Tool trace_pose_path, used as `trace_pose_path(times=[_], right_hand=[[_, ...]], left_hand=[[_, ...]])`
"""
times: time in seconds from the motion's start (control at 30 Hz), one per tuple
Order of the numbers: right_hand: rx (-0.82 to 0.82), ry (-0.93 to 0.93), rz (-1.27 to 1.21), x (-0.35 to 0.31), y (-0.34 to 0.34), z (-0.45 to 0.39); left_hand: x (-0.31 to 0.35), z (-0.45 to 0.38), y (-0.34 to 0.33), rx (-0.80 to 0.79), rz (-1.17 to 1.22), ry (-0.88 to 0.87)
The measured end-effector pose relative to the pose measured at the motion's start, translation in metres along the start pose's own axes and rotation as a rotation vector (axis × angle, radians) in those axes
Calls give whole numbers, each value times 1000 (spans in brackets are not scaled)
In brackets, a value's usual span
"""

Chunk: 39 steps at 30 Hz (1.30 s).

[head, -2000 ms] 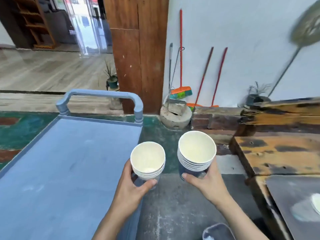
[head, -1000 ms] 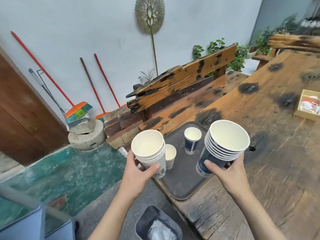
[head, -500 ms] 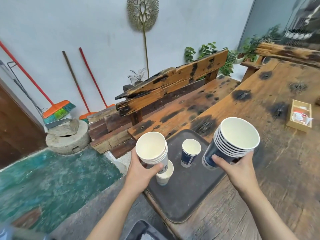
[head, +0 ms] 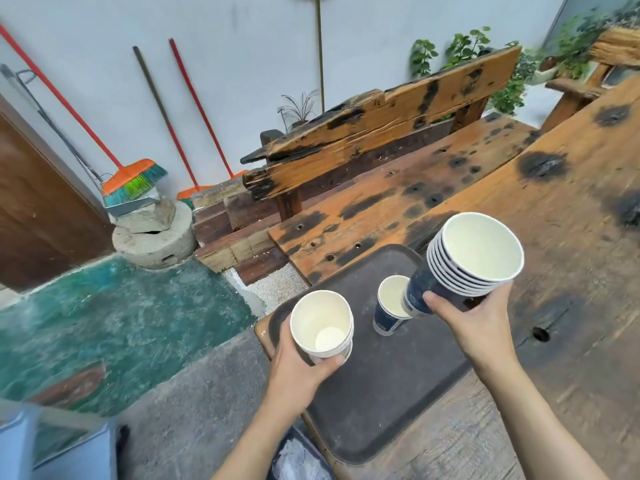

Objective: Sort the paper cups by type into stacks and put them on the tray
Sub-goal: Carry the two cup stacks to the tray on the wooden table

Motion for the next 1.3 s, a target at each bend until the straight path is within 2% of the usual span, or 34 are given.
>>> trace_pose_path(times=[0.3, 0.5, 0.7, 0.97, 1.3], right_hand=[[-140, -31, 19, 50, -35, -24], [-225, -45, 50, 84, -49, -27], [-360, -23, 20, 112, -68, -20], [-455, -93, -44, 134, -81, -12], [-372, -87, 63, 142, -82, -15]], left_hand=[[-39, -1, -21, 56, 43, 22], [-62, -8, -24, 34, 64, 19], [-88, -10, -18, 78, 79, 18], [-106, -16, -16, 85, 94, 42], [-105, -19, -21, 37, 35, 11]])
Point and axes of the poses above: each hand's wrist, its own z-axis away from the middle knuckle, its own y-axis out of the back of the hand, x = y × z, the point moved 4 cm from there along -z, towards the middle knuckle, and after that the axes turned 15 degrees about z, right-handed, at the moved point
